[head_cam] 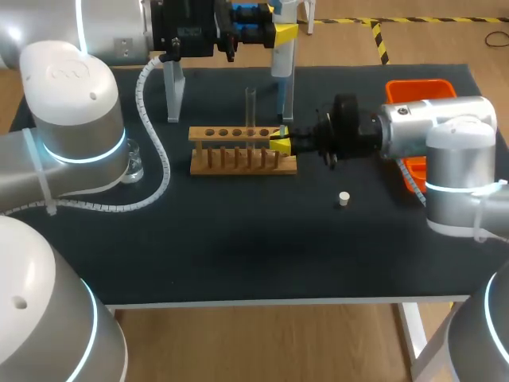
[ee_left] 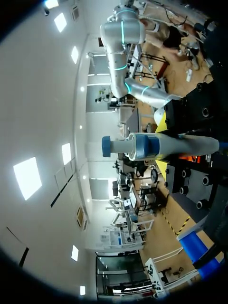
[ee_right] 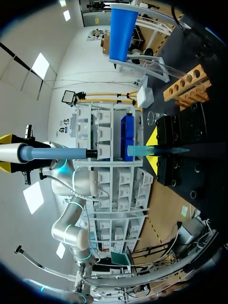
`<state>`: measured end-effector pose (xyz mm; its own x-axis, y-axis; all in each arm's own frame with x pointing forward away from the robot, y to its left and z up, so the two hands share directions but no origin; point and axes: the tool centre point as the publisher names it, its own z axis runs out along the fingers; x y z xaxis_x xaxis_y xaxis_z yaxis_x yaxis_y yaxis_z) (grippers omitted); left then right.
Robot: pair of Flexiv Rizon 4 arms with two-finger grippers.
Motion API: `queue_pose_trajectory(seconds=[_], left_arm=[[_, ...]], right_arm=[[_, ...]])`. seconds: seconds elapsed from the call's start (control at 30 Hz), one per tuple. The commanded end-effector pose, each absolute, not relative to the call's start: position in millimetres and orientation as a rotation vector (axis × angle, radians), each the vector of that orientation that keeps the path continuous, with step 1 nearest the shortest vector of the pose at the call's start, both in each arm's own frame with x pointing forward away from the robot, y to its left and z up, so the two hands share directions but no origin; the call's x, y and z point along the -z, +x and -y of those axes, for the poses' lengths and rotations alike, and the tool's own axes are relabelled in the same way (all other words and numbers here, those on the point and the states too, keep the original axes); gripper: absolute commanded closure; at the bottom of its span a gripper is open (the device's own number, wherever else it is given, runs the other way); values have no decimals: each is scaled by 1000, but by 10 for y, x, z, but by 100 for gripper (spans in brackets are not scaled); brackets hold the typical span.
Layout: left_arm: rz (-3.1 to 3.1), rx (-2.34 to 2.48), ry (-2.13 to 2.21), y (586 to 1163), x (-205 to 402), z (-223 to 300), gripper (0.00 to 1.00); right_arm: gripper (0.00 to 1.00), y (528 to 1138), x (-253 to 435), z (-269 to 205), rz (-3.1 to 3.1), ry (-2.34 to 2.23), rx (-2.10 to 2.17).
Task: Invert the test tube, pick up the pipette, mount the tip to pipette, aspirate from beaker and dispense into the tube, eject the tip, return the pipette, and cap with the stopper.
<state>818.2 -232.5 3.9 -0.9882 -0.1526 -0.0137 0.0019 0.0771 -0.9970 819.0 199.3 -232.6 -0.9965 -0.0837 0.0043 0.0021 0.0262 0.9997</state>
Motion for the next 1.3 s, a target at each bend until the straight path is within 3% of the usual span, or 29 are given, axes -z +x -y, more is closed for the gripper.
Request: queue_pose_trajectory(seconds=[0.03, 1.3], left_arm=[[-2220, 2056, -152, 8194, -43, 2321, 100], [-2220, 2056, -152, 8194, -43, 2321, 100]], right_arm=[[100, 8190, 2329, -1991, 2206, 89, 2147], [100, 8193, 2261, -2089, 2188, 74, 2158]])
